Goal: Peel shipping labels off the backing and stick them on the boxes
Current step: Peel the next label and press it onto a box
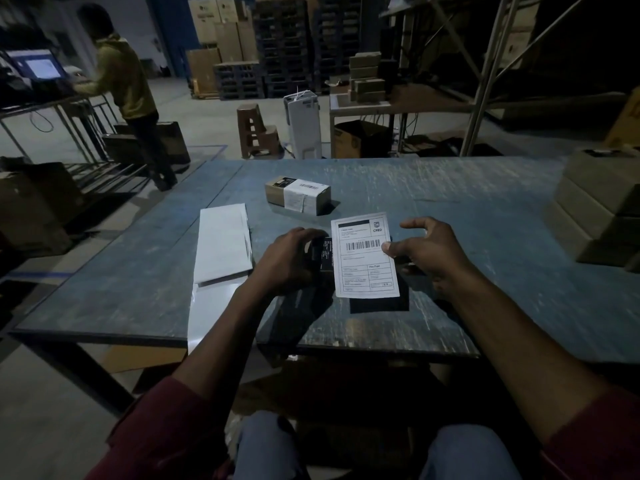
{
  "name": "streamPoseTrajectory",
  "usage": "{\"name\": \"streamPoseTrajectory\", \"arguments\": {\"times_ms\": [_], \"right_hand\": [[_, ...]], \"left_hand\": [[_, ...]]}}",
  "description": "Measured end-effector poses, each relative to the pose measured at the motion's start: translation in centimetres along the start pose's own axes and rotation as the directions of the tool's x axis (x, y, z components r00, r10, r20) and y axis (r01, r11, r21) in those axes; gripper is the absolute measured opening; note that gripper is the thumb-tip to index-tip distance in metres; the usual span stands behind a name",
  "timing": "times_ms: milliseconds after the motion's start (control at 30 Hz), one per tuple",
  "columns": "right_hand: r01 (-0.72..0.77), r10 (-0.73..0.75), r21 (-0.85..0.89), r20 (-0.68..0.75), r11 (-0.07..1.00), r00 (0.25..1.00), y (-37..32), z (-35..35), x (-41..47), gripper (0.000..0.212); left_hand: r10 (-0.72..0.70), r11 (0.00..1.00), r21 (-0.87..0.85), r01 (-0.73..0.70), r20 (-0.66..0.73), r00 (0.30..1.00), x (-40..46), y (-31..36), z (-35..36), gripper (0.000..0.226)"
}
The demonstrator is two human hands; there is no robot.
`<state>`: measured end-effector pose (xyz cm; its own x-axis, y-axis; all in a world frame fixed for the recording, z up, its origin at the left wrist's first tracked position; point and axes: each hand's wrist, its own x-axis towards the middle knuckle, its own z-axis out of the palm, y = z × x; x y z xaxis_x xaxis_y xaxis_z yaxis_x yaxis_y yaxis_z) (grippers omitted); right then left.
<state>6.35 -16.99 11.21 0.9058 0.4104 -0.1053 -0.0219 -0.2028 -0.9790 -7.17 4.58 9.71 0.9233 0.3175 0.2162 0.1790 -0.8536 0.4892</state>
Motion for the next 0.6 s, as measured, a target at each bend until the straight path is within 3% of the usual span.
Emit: {"name": "streamPoseTrajectory", "arguments": {"times_ms": [233,600], "right_hand": [[0.005,-0.006,-0.032,-0.021,0.999,1.000,0.08,0.22,0.23,0.055],[0.003,-0.010,-0.078,-0.087,0.997,0.996,0.37,0.85,0.59,0.055]], "left_hand": [[0.040,0.997,-0.063,-0.040,0.008,0.999,-0.40,-0.17,0.44,0.095],[0.148,0.986,0.082,-0.148,0.007,0.989,-0.78,-0.48,0.51,0.079]]}}
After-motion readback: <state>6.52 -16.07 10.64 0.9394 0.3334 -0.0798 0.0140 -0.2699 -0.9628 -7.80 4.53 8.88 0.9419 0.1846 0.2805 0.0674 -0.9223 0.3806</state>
